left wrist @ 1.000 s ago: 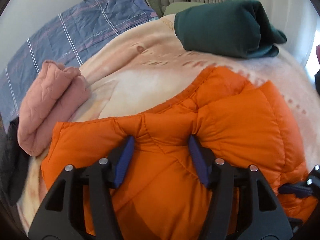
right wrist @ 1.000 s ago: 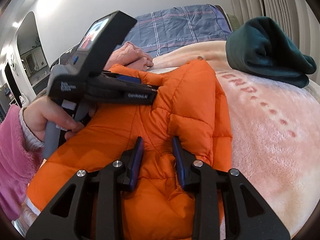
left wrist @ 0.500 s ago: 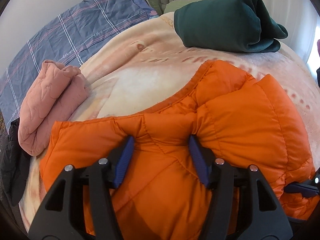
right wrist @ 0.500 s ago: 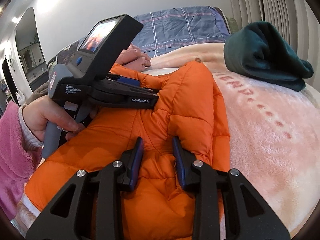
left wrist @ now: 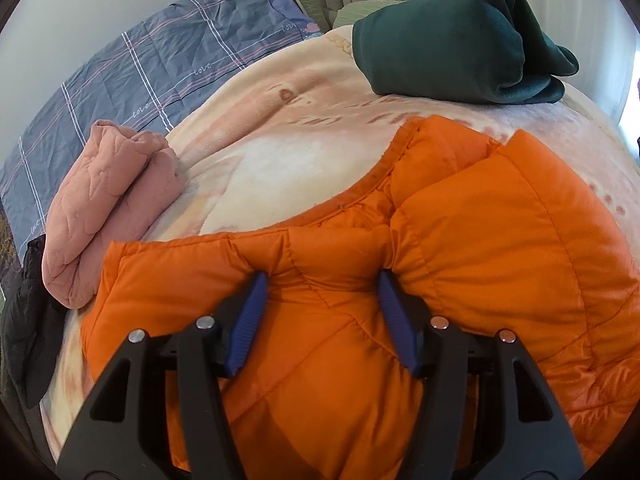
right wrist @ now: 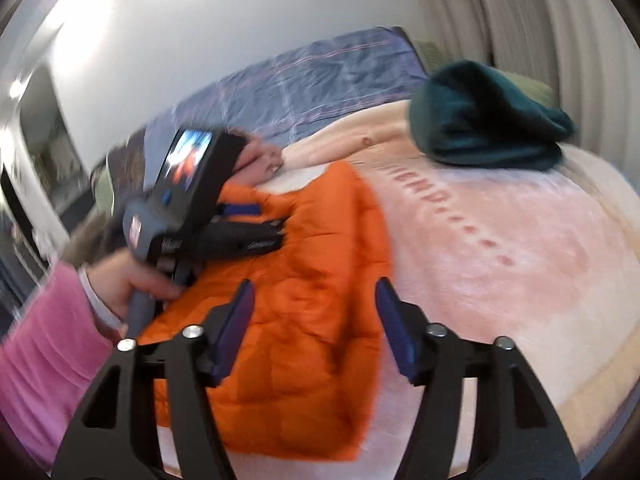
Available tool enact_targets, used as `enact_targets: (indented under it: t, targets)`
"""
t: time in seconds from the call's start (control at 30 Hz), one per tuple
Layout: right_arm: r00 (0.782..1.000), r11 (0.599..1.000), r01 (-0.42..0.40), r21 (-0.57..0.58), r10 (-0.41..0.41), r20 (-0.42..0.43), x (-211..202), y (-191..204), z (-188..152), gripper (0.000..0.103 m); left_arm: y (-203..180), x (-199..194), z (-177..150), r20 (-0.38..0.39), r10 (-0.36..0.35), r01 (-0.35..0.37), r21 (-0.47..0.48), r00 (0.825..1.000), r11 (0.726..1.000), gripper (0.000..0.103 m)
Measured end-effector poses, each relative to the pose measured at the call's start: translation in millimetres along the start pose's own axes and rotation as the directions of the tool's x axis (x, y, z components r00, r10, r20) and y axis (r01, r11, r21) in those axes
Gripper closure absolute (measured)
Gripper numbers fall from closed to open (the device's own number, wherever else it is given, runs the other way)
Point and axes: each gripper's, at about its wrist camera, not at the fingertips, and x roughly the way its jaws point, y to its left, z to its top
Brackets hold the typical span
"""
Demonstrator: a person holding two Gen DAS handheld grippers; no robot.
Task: Fold large clothes
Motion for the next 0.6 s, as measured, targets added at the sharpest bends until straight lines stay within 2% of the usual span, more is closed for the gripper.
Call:
enact_targets:
  t: [0.07,0.13,0.23,0.3,0.47,0.6]
  targets:
    - [0.997,0.995,-0.054,0.087,0.058,-0.052,0.9,-22.3,1.1,0.033,0.1,-0.1,0.2,0.002,-0.002,0.002,-0.003,1.000,1.000,0.044]
    - [0.989,0.985,-0.069,0.158,0.089,-0.119,9.5,-35.2,-4.6,0.030,0.3,-0.4,0.1,0.004,-0.002,0.002,-0.005,1.000,1.000,0.044]
    - [0.958,0.961,-0.111,0.254,0.171,-0.230,28.1,-45.0,-23.5,0.026,0.6,-0.7,-0.3,0.007,0.000,0.000,-0.008,1.000,1.000,0.044]
    - [0.946,0.939,-0.136,0.316,0.218,-0.241,33.4,-48.5,-31.4,0.023,0.7,-0.9,-0.6,0.009,-0.001,0.001,-0.007,1.000,1.000,0.044]
    - [0.933,0.908,-0.173,0.381,0.275,-0.232,39.3,-53.1,-30.8,0.021,1.2,-1.2,-1.1,0.009,-0.007,0.007,-0.014,1.000,1.000,0.044]
    - [0.904,0.863,-0.238,0.445,0.365,-0.225,42.3,-54.9,-27.2,0.021,3.4,-1.5,-1.3,0.012,-0.016,0.016,-0.021,1.000,1.000,0.044]
